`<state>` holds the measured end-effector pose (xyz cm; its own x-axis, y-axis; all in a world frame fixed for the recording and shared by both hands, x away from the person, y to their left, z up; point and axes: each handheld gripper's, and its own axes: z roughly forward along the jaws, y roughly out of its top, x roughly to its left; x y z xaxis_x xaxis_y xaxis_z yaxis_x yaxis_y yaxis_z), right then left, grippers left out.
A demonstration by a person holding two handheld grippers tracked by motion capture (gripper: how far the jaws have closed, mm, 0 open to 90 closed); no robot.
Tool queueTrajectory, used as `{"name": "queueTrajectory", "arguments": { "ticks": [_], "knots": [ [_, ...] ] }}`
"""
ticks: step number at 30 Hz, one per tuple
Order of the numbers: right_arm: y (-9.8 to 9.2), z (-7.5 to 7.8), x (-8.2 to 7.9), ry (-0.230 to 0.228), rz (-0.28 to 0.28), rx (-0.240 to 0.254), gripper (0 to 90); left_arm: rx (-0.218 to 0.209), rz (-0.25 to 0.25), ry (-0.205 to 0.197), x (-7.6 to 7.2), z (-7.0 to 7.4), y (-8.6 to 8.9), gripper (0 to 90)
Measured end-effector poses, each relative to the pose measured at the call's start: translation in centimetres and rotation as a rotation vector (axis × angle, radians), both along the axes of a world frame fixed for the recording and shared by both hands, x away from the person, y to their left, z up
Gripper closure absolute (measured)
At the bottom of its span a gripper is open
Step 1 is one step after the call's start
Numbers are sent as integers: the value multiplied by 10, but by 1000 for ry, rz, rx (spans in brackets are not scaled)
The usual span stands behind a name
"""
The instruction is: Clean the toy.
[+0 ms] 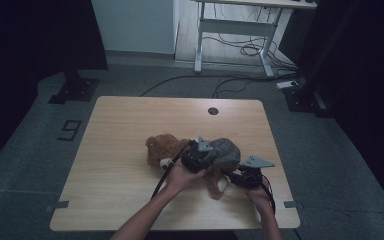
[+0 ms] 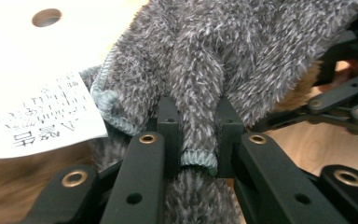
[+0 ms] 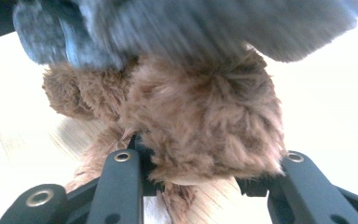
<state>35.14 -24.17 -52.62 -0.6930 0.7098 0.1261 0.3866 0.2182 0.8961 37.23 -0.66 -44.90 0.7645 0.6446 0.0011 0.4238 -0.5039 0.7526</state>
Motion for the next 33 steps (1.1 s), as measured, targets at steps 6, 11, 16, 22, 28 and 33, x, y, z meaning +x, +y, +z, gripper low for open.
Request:
{"name": "queueTrajectory", "arguments": {
  "ticks": [6, 11, 16, 22, 28, 33],
  "knots": [
    [-1, -1, 0, 3, 1, 8, 596, 5, 92, -24, 10, 8, 32, 771],
    [-1, -2, 1, 2, 7, 12, 596, -23, 121, -4, 13, 6, 51, 772],
    [-2, -2, 1, 10, 4, 13, 596, -50, 49, -23, -7, 9, 42, 771],
    [-2, -3, 1, 12, 2, 17, 596, -38, -20, 7, -21, -3, 24, 771],
    [-3, -3, 1, 18, -2, 11, 598, 35, -28, -5, -16, -16, 11, 772],
    [-2, -4, 1, 8, 6, 11, 600, 20, 13, -17, -11, -7, 26, 773]
  ]
}}
